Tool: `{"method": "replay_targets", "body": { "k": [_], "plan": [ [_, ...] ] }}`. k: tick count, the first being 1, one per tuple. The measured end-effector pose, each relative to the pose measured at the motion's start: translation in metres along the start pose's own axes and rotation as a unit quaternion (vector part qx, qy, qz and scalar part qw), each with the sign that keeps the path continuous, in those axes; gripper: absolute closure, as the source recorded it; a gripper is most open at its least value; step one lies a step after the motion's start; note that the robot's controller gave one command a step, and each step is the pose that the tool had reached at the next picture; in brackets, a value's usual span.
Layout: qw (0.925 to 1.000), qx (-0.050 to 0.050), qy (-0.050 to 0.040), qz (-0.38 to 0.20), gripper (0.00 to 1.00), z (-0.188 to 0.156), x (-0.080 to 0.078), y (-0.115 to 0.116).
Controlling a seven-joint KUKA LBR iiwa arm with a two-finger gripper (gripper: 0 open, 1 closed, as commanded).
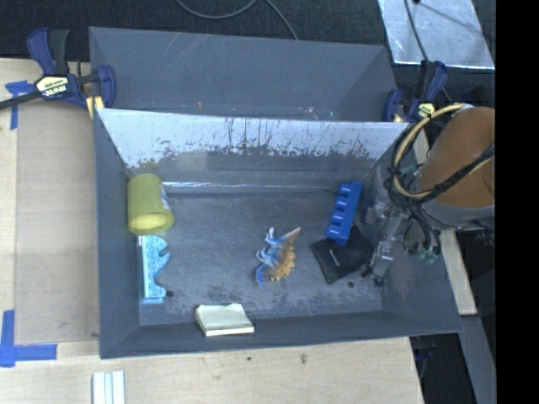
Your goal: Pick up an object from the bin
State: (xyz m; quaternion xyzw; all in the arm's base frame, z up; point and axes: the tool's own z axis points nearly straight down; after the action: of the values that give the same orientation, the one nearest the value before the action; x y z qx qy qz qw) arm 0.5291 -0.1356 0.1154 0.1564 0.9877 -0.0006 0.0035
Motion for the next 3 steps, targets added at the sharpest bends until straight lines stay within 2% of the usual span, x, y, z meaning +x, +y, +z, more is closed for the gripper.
{"method": "replay_targets", "body": {
  "k": [1, 2, 3],
  "plan": [
    [0.9997, 0.000, 0.0034, 0.023, 0.00, 0.034, 0.000, -0.006],
    [0.9987, 0.000, 0.0014, -0.051, 0.00, 0.040, 0.003, -0.016],
    [0.9995, -0.003, 0.0022, 0.031, 0.00, 0.043, 0.004, -0.016]
  ]
}}
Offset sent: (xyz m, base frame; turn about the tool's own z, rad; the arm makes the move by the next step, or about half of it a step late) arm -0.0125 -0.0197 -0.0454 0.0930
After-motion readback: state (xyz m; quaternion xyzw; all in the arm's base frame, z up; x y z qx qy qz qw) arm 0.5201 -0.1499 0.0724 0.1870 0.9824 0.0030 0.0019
